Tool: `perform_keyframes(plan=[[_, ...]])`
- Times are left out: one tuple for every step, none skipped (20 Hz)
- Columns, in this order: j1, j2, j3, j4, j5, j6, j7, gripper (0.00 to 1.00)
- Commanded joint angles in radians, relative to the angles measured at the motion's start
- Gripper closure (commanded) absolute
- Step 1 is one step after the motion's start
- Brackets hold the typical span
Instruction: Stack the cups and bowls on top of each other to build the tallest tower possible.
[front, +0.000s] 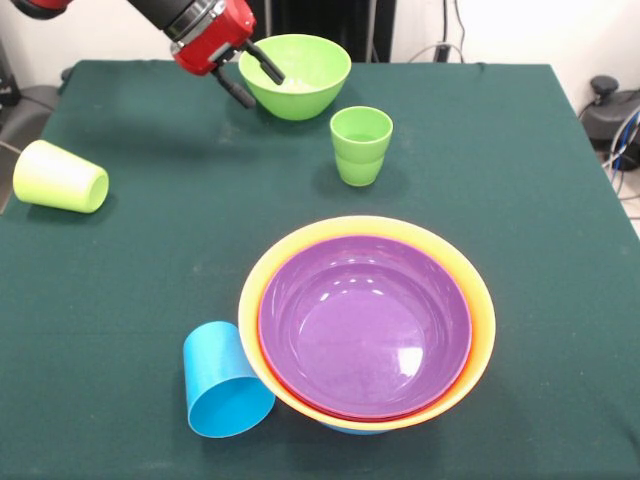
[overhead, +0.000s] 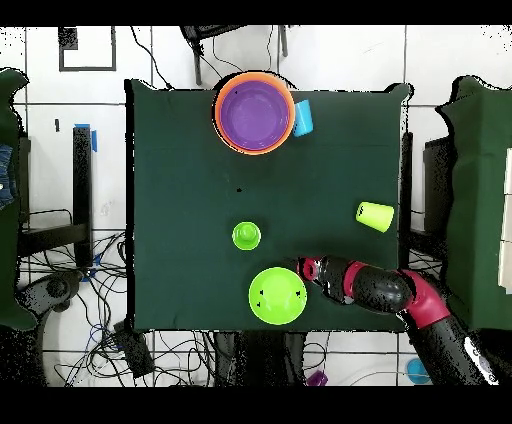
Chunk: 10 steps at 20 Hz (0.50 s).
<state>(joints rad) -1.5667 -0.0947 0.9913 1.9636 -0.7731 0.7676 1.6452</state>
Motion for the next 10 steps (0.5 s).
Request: perform_keyframes(plan=[[0.043,0.018,-0.023,-0.113,-0.078,-0.003,-0.321,0.00],[0.037,0.021,-0.019,-0.110,-0.081,-0.012,-0.321,0.00],[0.039,0.018,-0.020,-0.110,-0.081,-0.009,-0.320,0.00],[0.041,0.016,-0.020,-0.107,-0.082,-0.010,-0.317,0.00],[0.044,0.012,-0.021,-0.107,-0.084,-0.010,-0.314,0.00],[0.049,0.005,-0.025,-0.107,-0.085,-0.005,-0.306,0.00],[0.048,0.006,-0.027,-0.108,-0.080,-0.004,-0.299,0.00],[0.048,0.009,-0.027,-0.109,-0.073,0.003,-0.299,0.00],[0.048,0.009,-0.027,-0.110,-0.072,0.004,-0.299,0.00],[0.049,0.009,-0.027,-0.110,-0.067,0.007,-0.294,0.00]])
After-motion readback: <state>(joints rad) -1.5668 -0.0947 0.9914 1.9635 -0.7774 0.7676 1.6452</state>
